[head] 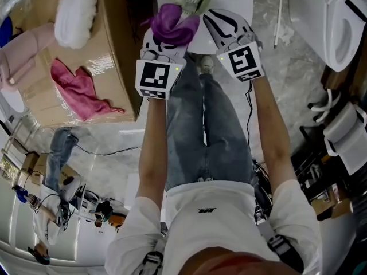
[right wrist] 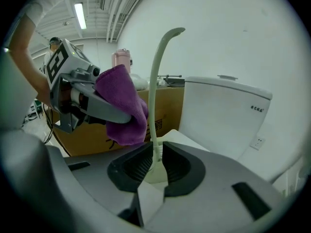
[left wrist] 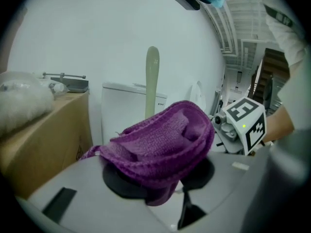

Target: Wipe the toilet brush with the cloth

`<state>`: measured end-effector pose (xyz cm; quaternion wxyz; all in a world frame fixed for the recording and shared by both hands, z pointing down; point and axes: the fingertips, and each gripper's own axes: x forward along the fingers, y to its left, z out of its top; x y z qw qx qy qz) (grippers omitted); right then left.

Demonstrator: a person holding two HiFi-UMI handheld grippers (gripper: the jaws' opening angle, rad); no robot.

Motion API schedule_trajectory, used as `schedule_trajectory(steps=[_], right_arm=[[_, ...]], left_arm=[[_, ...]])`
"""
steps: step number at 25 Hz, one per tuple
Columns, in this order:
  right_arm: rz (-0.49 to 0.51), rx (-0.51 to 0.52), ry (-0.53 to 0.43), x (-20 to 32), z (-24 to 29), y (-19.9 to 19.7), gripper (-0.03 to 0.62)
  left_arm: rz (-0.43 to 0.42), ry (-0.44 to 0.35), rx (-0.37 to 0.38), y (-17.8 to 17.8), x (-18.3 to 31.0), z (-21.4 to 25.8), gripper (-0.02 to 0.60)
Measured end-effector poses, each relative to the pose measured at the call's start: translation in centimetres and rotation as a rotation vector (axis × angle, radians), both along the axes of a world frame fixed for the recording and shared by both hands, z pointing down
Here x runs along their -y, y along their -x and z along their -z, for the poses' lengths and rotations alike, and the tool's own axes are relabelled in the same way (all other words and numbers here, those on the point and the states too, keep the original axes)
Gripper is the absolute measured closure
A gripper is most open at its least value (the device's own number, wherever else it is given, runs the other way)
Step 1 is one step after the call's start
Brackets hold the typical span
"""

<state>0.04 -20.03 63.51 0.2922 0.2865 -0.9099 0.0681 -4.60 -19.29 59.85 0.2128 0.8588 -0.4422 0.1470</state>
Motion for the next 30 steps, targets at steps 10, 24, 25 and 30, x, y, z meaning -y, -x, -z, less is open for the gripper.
schedule_trajectory(steps=[10,24,25,30], right_arm=[[0.092,-0.087,0.014,1.4,-3.5,2.0,0.516],[0.184,-0.143,0.032,2.3,-7.1,3.4,0.516],[0.186,-0.143,0.028,2.3,-7.3,3.4,0.516],[0.194,-0.122,0.009,2.4,-7.6,3.6,0.516]], left_arm=[[-0.019,-0.021,-0.025,-0.1,2.5,-1.1,0.403],[-0.040,0.000,-0.029,-1.8,4.6,-3.1,0.394],[-0.039,0.003,-0.025,-1.9,4.7,-3.5,0.394],[-0.039,0.029,-0.001,-2.1,5.2,-5.4,0.394]])
